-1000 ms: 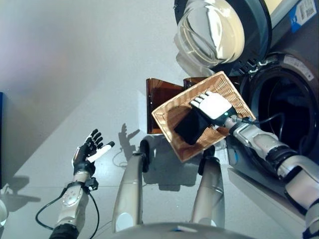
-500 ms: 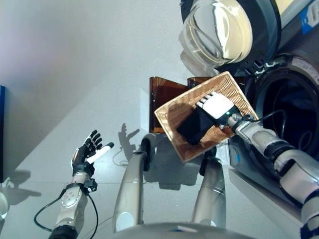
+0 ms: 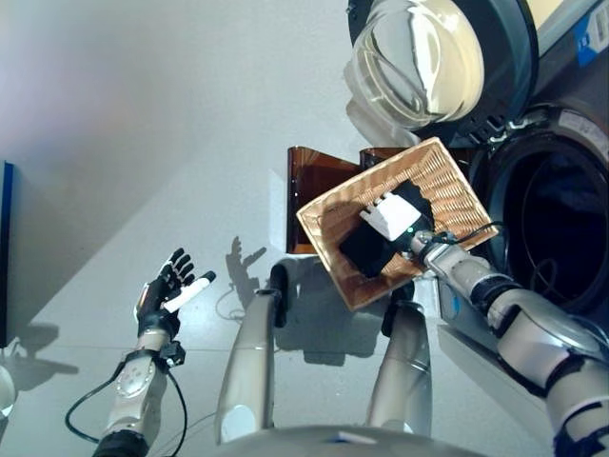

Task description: Pick up the clothes and place them into the washing machine

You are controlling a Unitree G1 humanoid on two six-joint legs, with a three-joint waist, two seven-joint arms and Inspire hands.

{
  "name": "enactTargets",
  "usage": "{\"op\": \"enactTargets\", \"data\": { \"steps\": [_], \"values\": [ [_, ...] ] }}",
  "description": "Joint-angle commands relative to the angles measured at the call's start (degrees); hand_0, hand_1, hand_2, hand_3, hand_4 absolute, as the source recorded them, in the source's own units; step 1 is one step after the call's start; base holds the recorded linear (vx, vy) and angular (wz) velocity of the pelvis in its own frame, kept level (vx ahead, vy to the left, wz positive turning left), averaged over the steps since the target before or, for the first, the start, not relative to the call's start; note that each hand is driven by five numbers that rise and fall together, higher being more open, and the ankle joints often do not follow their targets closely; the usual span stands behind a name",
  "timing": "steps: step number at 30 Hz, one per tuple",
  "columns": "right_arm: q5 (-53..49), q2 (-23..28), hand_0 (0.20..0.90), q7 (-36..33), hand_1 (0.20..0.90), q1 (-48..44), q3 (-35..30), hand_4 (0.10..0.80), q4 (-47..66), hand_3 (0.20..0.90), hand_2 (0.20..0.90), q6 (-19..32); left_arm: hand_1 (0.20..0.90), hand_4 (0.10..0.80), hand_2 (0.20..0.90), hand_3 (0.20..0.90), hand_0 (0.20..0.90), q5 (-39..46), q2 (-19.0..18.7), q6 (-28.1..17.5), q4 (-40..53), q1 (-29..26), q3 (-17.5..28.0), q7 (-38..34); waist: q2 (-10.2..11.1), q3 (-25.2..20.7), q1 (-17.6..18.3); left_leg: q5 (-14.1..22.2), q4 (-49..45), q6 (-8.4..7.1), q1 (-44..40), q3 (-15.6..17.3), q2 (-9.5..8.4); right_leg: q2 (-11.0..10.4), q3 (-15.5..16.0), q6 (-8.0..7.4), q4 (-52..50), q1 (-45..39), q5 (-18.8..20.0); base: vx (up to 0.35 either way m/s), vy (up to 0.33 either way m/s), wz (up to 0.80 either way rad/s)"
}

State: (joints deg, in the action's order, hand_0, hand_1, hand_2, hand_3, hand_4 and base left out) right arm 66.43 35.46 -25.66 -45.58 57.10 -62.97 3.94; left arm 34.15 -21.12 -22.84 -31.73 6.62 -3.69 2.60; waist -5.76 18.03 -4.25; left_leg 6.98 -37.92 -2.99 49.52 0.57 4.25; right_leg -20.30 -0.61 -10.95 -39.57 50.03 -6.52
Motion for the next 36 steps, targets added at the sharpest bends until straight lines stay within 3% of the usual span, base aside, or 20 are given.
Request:
{"op": "enactTargets", "data": {
  "steps": [1, 2, 3, 4, 5, 12, 23, 26, 33, 36],
  "values": [
    [1.08, 1.35, 0.785, -0.72, 0.785, -2.77, -0.18, 0.718, -0.27, 0.785, 0.785, -2.94, 0.9, 0.8, 0.9, 0.9, 0.9, 0.96, -5.04, -5.16, 3.42, 2.11, 1.3, -0.06, -0.96, -1.69, -0.97, -0.16, 0.88, -3.82, -1.74, -2.97, 1.5, -0.58, -2.2, 0.49, 2.75, 0.5, 7.67, -0.007, 0.001, 0.06],
    [1.26, 1.39, 0.48, -0.58, 0.48, -2.74, -0.31, 0.5, -0.81, 0.48, 0.48, -3.38, 0.9, 0.8, 0.9, 0.9, 0.9, 0.82, -5.12, -5.18, 3.25, 2.08, 1.36, -0.14, -0.94, -1.68, -1.01, -0.15, 0.83, -3.83, -1.74, -3.01, 1.47, -0.58, -2.21, 0.47, 2.67, 0.53, 7.68, -0.008, 0.005, 0.03],
    [1.39, 1.51, 0.282, -0.31, 0.282, -2.65, -0.42, 0.359, -0.88, 0.282, 0.282, -3.56, 0.9, 0.8, 0.9, 0.9, 0.9, 0.82, -5.17, -5.15, 3.35, 2.15, 1.52, -0.15, -0.94, -1.67, -1.02, -0.16, 0.86, -3.84, -1.78, -3.01, 1.5, -0.56, -2.22, 0.48, 2.65, 0.55, 7.68, 0.0, 0.0, 0.0],
    [1.59, 1.44, 0.282, -0.56, 0.282, -2.36, -0.79, 0.359, -1.17, 0.282, 0.282, -4.03, 0.9, 0.8, 0.9, 0.9, 0.9, 0.78, -5.08, -5.09, 3.43, 2.15, 1.58, -0.16, -0.9, -1.64, -1.0, -0.16, 0.89, -3.84, -1.79, -2.98, 1.5, -0.57, -2.21, 0.48, 2.68, 0.5, 7.7, 0.0, 0.0, 0.0],
    [1.81, 1.42, 0.2, -0.89, 0.2, -2.28, -1.12, 0.3, -1.82, 0.2, 0.2, -4.77, 0.9, 0.8, 0.9, 0.9, 0.9, 0.62, -5.11, -5.12, 3.52, 2.19, 1.52, -0.24, -0.9, -1.68, -1.0, -0.17, 0.9, -3.83, -1.8, -2.98, 1.45, -0.52, -2.19, 0.49, 2.68, 0.46, 7.68, 0.0, 0.0, 0.0],
    [2.98, 1.18, 0.2, -2.09, 0.2, -2.12, -3.78, 0.3, -4.5, 0.2, 0.2, -8.87, 0.9, 0.8, 0.9, 0.9, 0.9, -0.58, -4.96, -4.95, 3.53, 2.02, 1.88, -1.18, -0.92, -1.8, -1.01, -0.19, 1.11, -3.75, -2.09, -3.05, 1.42, -0.41, -2.44, 0.54, 2.79, 0.39, 7.83, 0.0, 0.0, 0.0],
    [3.05, 1.31, 0.2, -3.23, 0.2, -2.05, -6.27, 0.3, -4.53, 0.2, 0.2, -10.69, 0.9, 0.8, 0.9, 0.9, 0.9, -0.72, -4.41, -5.15, 3.24, 2.19, 2.71, -1.59, -0.97, -1.83, -0.7, -0.26, 1.35, -3.67, -2.19, -2.89, 1.58, -0.33, -2.64, 0.52, 2.85, 0.64, 7.98, 0.0, 0.0, 0.0],
    [-1.1, 0.69, 0.2, -5.26, 0.2, -1.47, -10.39, 0.3, -4.27, 0.2, 0.2, -10.92, 0.9, 0.8, 0.9, 0.9, 0.9, -1.02, -4.23, -5.25, 3.67, 2.17, 2.92, -1.88, -0.93, -1.84, -0.53, -0.5, 1.53, -3.66, -2.26, -2.86, 1.63, -0.22, -2.57, 0.48, 3.04, 0.4, 8.1, 0.0, 0.0, 0.0],
    [-17.74, 0.9, 0.2, -8.45, 0.2, 2.91, -21.97, 0.3, 7.0, 0.2, 0.2, -4.37, 0.9, 0.8, 0.9, 0.9, 0.9, -2.45, -3.71, -5.63, 3.02, 1.95, 4.83, -4.26, -0.42, -1.71, 0.35, -0.67, 1.59, -3.53, -2.41, -2.71, 1.89, 0.15, -2.74, 0.54, 3.16, 0.29, 8.28, 0.0, 0.0, 0.0],
    [-33.66, -0.14, 0.2, -9.49, 0.2, 8.65, -30.94, 0.3, 14.41, 0.2, 0.2, 2.89, 0.9, 0.8, 0.9, 0.9, 0.9, -2.91, -2.82, -5.84, 2.5, 1.98, 5.55, -5.6, -0.05, -1.72, 1.27, -0.74, 1.65, -3.37, -2.31, -2.62, 2.12, 0.37, -2.75, 0.59, 3.38, 0.31, 8.39, 0.0, 0.0, 0.0]
  ]
}}
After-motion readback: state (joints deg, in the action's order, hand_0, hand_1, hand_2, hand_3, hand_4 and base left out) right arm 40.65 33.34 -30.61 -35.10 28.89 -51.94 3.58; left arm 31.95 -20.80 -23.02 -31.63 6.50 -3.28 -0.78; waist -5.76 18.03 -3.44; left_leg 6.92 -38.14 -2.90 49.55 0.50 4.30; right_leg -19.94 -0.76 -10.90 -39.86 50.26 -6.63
